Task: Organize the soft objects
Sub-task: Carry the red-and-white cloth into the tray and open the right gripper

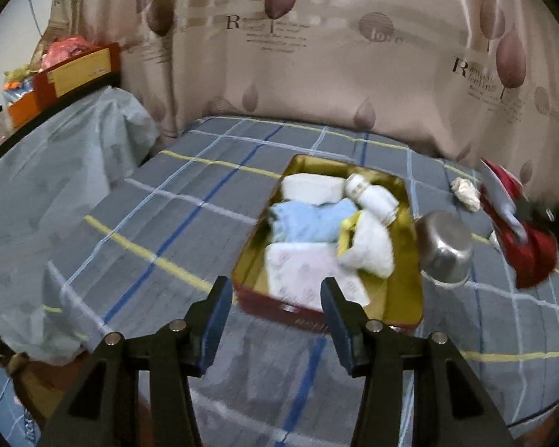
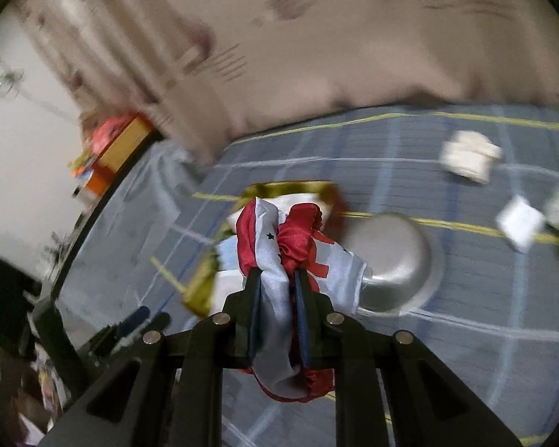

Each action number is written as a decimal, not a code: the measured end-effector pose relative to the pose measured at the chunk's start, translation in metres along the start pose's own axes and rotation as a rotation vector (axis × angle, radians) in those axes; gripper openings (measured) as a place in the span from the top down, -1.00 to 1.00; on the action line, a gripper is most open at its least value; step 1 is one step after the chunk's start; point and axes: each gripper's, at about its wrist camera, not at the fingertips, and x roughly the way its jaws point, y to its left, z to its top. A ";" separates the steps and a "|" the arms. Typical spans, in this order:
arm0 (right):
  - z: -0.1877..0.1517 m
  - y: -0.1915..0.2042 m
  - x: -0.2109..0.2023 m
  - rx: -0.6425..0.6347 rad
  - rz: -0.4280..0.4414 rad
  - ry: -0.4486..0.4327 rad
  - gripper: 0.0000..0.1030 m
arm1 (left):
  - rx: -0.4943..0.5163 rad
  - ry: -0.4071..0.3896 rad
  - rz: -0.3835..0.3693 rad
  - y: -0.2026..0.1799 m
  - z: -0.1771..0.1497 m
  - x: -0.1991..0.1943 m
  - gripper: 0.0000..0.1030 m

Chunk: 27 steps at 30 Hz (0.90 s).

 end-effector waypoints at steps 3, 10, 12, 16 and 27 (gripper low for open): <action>0.005 0.030 0.033 -0.042 0.021 0.046 0.70 | -0.020 -0.021 0.029 0.010 -0.007 -0.009 0.02; 0.010 0.076 0.113 -0.148 -0.049 0.134 0.70 | -0.087 -0.077 0.068 0.035 -0.006 -0.018 0.02; 0.008 0.080 0.133 -0.150 -0.065 0.158 0.70 | -0.112 -0.083 0.069 0.042 -0.003 -0.018 0.02; 0.005 0.085 0.156 -0.158 -0.087 0.186 0.70 | -0.129 -0.082 0.061 0.050 -0.004 -0.016 0.02; -0.021 0.086 0.191 -0.177 -0.126 0.251 0.69 | -0.075 -0.037 0.042 0.041 -0.009 -0.003 0.02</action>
